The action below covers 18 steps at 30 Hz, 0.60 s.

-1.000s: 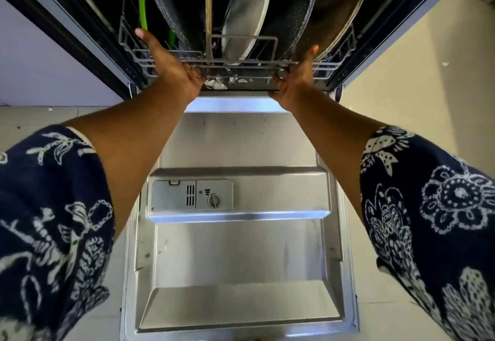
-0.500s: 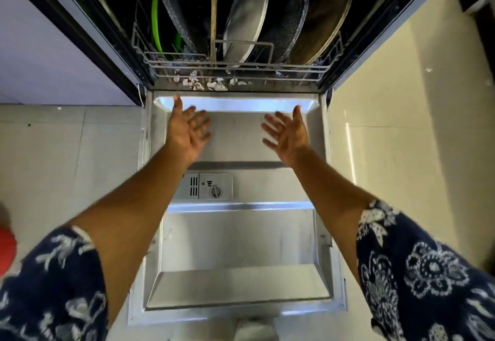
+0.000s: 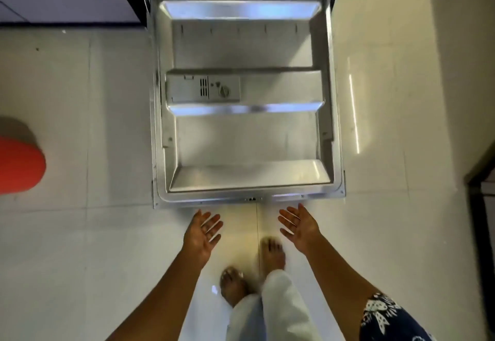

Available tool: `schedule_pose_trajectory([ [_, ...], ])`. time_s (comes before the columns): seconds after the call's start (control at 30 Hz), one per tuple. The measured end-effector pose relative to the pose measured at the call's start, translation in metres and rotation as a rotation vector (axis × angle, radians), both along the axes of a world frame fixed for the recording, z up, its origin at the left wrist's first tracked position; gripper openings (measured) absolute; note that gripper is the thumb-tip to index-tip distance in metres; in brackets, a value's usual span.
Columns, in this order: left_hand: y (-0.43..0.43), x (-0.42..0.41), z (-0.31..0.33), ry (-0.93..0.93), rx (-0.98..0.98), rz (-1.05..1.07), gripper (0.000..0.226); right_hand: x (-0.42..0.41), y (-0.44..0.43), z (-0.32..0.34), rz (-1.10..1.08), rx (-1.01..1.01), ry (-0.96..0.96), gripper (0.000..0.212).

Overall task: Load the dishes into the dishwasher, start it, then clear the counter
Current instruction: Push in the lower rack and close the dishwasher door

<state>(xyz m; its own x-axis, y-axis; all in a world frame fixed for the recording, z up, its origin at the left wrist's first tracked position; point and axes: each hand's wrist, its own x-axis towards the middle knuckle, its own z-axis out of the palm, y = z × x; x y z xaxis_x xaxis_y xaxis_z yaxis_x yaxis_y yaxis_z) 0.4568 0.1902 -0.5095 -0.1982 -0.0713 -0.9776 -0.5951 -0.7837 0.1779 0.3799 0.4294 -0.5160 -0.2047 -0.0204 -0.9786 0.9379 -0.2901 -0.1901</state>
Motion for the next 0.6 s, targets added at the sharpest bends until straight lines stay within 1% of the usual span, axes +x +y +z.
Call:
schedule_pose_trajectory([
  [0.1,0.012,0.036,-0.028,-0.081,0.054,0.101,0.064,0.040,0.002,-0.023,-0.067,0.040,-0.087,0.056],
  [0.17,0.017,0.041,-0.052,-0.080,0.063,0.204,0.073,0.045,-0.003,-0.044,-0.130,0.049,-0.065,0.062],
  [0.23,0.021,0.035,-0.081,-0.016,0.071,0.344,0.080,0.037,-0.012,-0.073,-0.259,0.031,-0.003,0.070],
  [0.33,0.022,0.019,-0.121,0.113,0.088,0.548,0.087,0.018,-0.027,-0.112,-0.511,-0.073,0.110,0.083],
  [0.4,0.020,0.012,-0.131,0.184,0.119,0.660,0.092,0.009,-0.036,-0.121,-0.619,-0.139,0.161,0.086],
  [0.47,0.019,0.013,-0.121,0.200,0.145,0.710,0.096,0.008,-0.038,-0.111,-0.643,-0.162,0.153,0.088],
  [0.5,0.020,0.016,-0.106,0.205,0.153,0.707,0.096,0.011,-0.035,-0.098,-0.648,-0.168,0.136,0.089],
  [0.6,0.025,0.025,-0.039,0.249,0.132,0.671,0.090,0.024,-0.029,-0.032,-0.648,-0.176,0.117,0.089],
])
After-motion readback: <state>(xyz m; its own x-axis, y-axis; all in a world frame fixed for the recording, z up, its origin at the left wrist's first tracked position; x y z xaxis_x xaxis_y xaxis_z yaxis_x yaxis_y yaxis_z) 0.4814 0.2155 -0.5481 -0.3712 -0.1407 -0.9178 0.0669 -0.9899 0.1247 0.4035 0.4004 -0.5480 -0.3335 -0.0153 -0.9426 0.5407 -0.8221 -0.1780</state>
